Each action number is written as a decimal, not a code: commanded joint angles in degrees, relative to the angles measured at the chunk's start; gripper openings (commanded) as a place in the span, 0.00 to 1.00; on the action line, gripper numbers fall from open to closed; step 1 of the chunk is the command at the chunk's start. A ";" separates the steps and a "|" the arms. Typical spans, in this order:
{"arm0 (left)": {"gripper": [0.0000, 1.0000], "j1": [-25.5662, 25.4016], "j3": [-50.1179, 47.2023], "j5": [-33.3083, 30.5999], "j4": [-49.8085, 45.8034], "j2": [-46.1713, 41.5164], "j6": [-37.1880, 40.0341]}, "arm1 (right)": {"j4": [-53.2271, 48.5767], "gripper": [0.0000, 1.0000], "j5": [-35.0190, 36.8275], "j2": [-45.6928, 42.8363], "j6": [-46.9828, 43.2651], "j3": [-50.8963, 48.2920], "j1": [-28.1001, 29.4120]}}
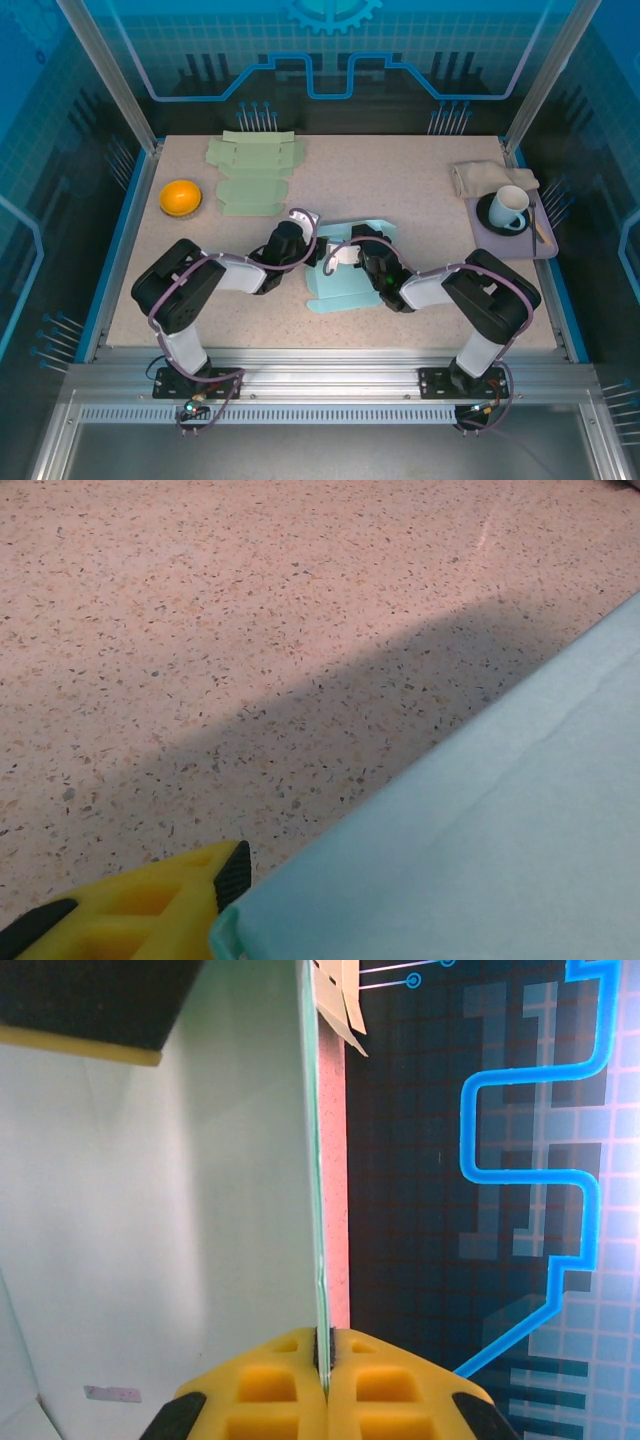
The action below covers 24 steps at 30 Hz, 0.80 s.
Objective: Fold the paper box
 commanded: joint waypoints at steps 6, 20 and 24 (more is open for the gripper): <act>0.47 -0.23 -2.24 -1.55 -0.68 -1.74 3.54 | -5.47 0.00 -1.52 0.99 3.20 -1.00 -0.40; 0.47 1.09 -4.81 -2.96 -6.55 -6.95 2.69 | -6.59 0.00 -0.40 0.02 4.97 -0.34 -1.25; 0.44 0.85 -4.24 -3.60 -6.90 -6.37 1.95 | -6.92 0.00 -0.21 -0.74 4.97 -0.40 -0.97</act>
